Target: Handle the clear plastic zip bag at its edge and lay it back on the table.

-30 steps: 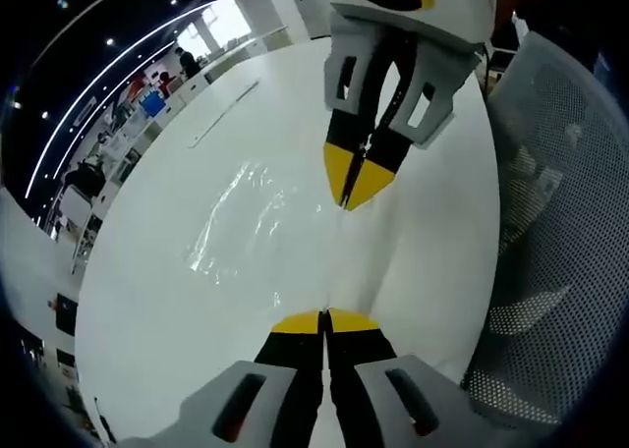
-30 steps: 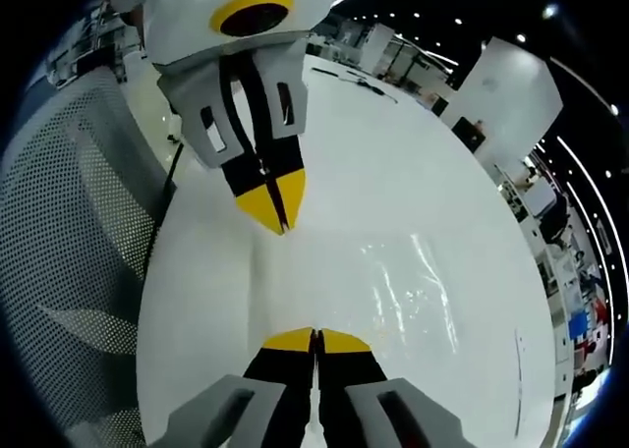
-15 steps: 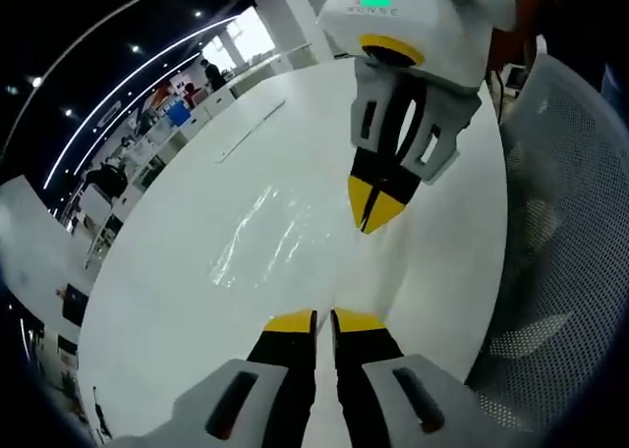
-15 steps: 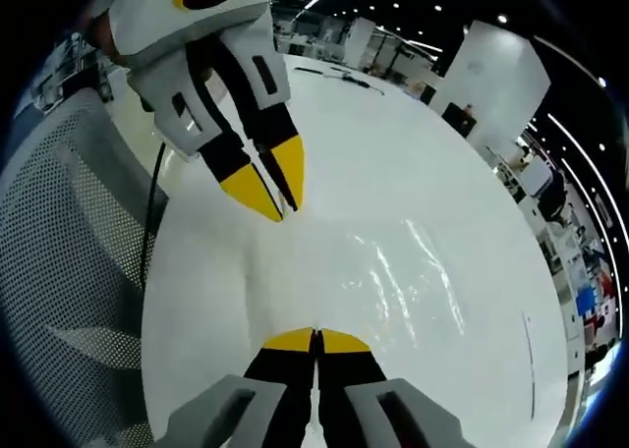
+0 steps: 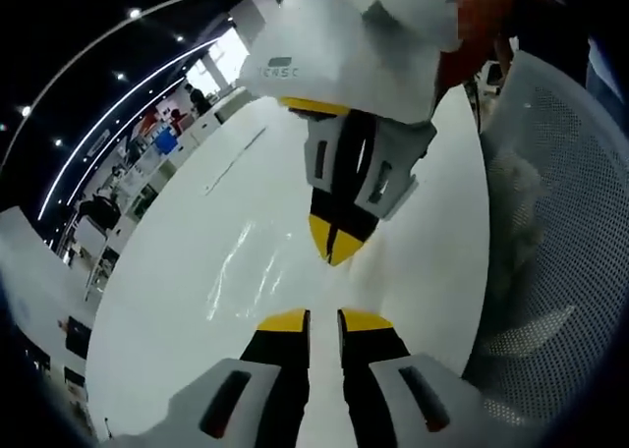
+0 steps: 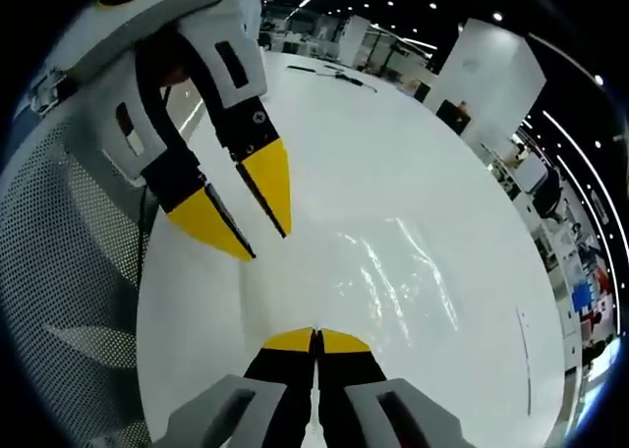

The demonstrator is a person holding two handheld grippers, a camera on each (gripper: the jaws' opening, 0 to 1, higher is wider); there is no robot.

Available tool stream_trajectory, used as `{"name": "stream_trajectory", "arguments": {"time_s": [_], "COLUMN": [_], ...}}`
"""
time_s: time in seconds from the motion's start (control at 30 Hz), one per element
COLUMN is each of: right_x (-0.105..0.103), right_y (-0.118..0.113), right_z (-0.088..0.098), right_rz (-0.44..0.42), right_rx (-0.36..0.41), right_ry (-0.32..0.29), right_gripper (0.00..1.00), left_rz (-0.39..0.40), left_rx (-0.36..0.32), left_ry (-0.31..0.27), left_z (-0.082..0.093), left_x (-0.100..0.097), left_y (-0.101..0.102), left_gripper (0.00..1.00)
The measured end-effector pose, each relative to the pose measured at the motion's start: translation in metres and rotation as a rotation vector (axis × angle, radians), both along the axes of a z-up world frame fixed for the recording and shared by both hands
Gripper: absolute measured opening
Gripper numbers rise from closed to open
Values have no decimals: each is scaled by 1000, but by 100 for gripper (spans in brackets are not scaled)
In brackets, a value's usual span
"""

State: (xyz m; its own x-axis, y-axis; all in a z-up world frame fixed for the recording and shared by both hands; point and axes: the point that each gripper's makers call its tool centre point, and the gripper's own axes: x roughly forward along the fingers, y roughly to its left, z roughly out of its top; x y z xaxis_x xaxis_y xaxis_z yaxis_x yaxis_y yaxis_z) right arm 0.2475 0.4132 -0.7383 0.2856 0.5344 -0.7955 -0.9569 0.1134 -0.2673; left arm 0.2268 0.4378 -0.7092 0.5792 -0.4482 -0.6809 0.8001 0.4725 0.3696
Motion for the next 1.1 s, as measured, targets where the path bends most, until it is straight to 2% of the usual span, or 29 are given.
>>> {"name": "stream_trajectory", "arguments": {"time_s": [0.17,0.47,0.63,1.1], "right_x": [-2,1,2,5], "right_y": [0,1,2,2], "right_z": [4,4,2,3], "right_rz": [0,3,2,-12], "right_rx": [2,4,6,12], "right_ry": [-1,-5,-4,4], "right_gripper": [0,0,0,0], "left_rz": [-39,-61,-63,-93], "left_rx": [21,70,78,95], "left_ry": [-2,13,11,13], "left_z": [-5,-20,-23,-22], "left_x": [2,7,8,7], "left_y": [-10,-14,-13,-13], "left_gripper": [8,5,1,0]}}
